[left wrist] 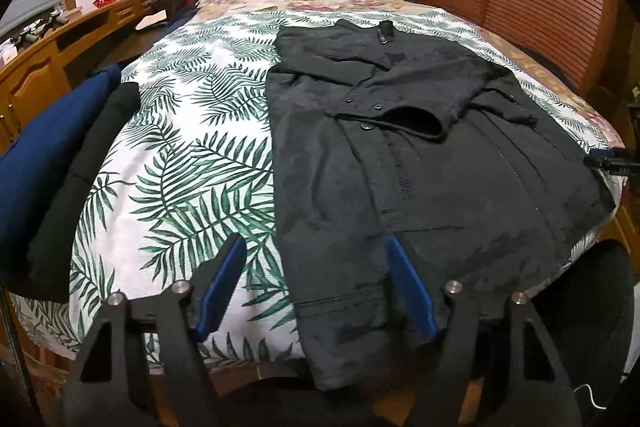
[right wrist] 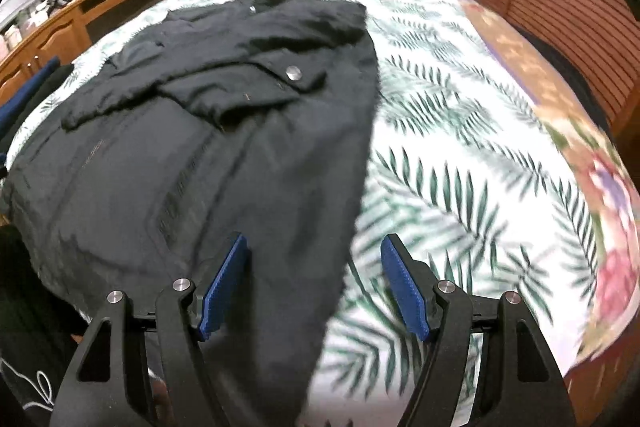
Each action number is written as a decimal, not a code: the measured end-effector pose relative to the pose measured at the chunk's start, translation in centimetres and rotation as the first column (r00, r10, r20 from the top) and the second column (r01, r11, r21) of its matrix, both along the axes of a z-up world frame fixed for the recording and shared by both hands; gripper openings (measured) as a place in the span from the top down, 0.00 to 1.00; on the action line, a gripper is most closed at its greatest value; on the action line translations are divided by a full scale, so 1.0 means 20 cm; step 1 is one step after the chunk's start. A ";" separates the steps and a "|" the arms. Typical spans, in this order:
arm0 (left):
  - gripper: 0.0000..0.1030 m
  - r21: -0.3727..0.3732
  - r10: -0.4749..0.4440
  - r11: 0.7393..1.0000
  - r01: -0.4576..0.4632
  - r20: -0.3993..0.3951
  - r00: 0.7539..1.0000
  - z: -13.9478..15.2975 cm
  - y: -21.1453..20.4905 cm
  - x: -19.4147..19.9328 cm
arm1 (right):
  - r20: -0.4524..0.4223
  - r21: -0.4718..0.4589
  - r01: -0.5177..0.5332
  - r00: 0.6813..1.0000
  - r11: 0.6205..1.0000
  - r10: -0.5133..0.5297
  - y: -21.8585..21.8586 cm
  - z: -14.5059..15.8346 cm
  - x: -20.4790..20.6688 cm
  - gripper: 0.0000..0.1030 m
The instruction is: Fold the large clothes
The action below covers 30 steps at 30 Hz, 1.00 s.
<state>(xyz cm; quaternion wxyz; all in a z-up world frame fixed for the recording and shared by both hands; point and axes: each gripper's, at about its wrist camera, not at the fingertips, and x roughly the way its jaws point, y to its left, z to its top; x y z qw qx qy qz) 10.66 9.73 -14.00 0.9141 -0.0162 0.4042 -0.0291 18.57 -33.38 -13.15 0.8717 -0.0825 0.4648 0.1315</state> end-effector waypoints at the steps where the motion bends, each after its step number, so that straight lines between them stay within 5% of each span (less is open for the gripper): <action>1: 0.30 0.004 0.001 1.000 -0.001 -0.005 1.000 0.00 0.00 0.00 | -0.010 0.007 0.005 1.000 1.000 -0.005 -0.02 -0.01 -0.01 0.31; 7: 0.33 0.023 0.026 0.999 -0.026 -0.040 0.999 -0.05 0.01 0.02 | -0.015 0.061 -0.028 0.999 0.998 0.029 -0.03 -0.02 -0.07 0.32; 15: 0.45 0.017 0.049 0.999 -0.047 -0.082 0.995 -0.11 0.00 -0.01 | 0.013 0.108 -0.131 0.991 0.985 0.130 0.07 -0.03 -0.11 0.52; 21: 0.46 0.000 0.074 0.997 -0.075 -0.120 0.990 -0.13 -0.03 -0.05 | 0.007 0.159 -0.148 0.989 0.976 0.149 0.06 -0.03 -0.10 0.52; 30: 0.66 -0.026 0.057 0.998 -0.061 -0.132 0.990 -0.15 -0.06 -0.05 | -0.030 0.131 -0.157 0.986 0.979 0.162 0.07 -0.06 -0.11 0.52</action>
